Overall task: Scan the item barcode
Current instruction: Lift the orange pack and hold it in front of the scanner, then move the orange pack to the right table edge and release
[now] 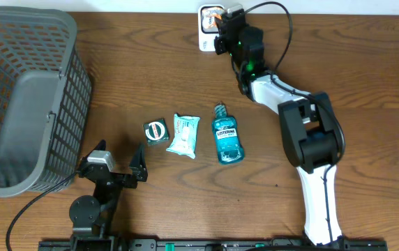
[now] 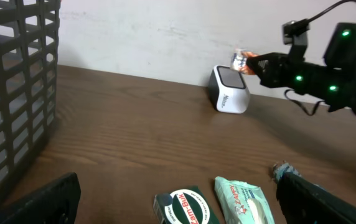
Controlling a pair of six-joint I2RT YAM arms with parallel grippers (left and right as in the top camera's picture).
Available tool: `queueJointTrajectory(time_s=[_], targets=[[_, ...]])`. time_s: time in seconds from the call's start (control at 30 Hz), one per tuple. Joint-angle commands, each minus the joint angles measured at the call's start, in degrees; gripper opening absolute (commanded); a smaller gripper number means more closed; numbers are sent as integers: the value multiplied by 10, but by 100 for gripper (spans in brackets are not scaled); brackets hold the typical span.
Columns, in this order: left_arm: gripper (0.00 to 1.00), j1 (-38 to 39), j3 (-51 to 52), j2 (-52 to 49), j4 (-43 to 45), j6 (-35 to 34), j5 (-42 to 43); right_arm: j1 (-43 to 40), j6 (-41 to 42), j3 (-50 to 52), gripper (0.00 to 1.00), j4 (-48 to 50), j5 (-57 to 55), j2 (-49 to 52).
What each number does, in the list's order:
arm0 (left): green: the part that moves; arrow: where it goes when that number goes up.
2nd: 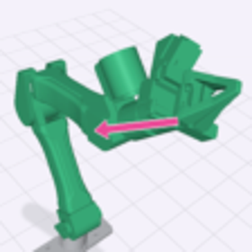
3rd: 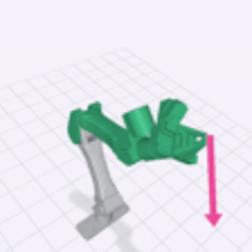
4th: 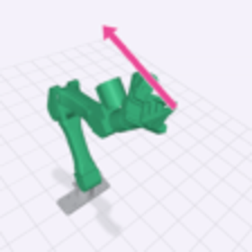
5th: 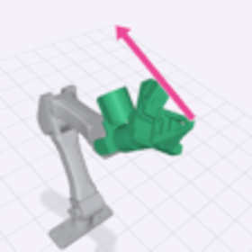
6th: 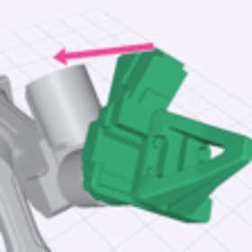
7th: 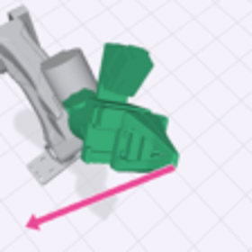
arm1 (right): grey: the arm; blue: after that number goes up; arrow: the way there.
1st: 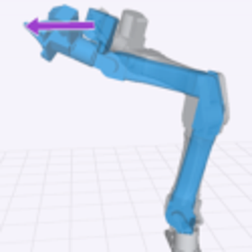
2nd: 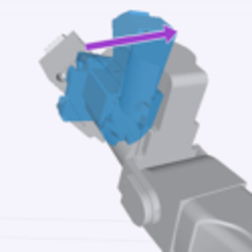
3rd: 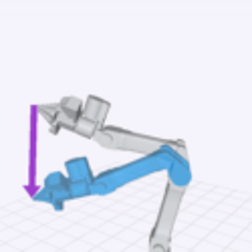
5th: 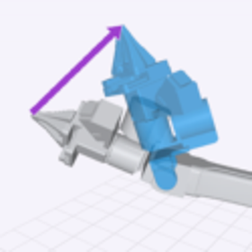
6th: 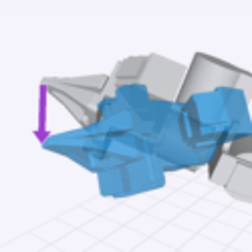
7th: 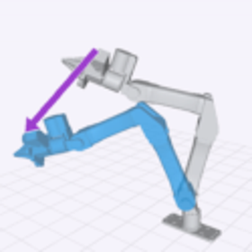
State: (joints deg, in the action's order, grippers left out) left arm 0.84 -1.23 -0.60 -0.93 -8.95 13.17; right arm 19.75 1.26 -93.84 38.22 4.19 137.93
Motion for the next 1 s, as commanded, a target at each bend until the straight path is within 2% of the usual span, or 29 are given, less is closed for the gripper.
queueJointTrajectory(time_s=[0.0,0.4,0.5,0.6,0.67,0.8,0.97], targets=[[98,-2,10,4,-19,6,7,2,-20,-50,1,1,-13,31],[98,-2,10,4,-19,6,7,-3,-29,-83,1,-19,-42,38],[98,-2,10,4,-18,6,7,-6,-28,-83,1,-41,-90,12],[98,-2,10,4,-18,6,7,-17,-28,-83,1,-130,-178,-39],[98,-2,10,4,-18,6,7,-33,-29,-83,1,-247,-276,-94],[98,-2,10,4,-19,6,7,-77,-28,-83,1,-410,-425,-154],[98,-2,10,4,-18,6,7,-169,-28,-82,1,-558,-490,-167]])
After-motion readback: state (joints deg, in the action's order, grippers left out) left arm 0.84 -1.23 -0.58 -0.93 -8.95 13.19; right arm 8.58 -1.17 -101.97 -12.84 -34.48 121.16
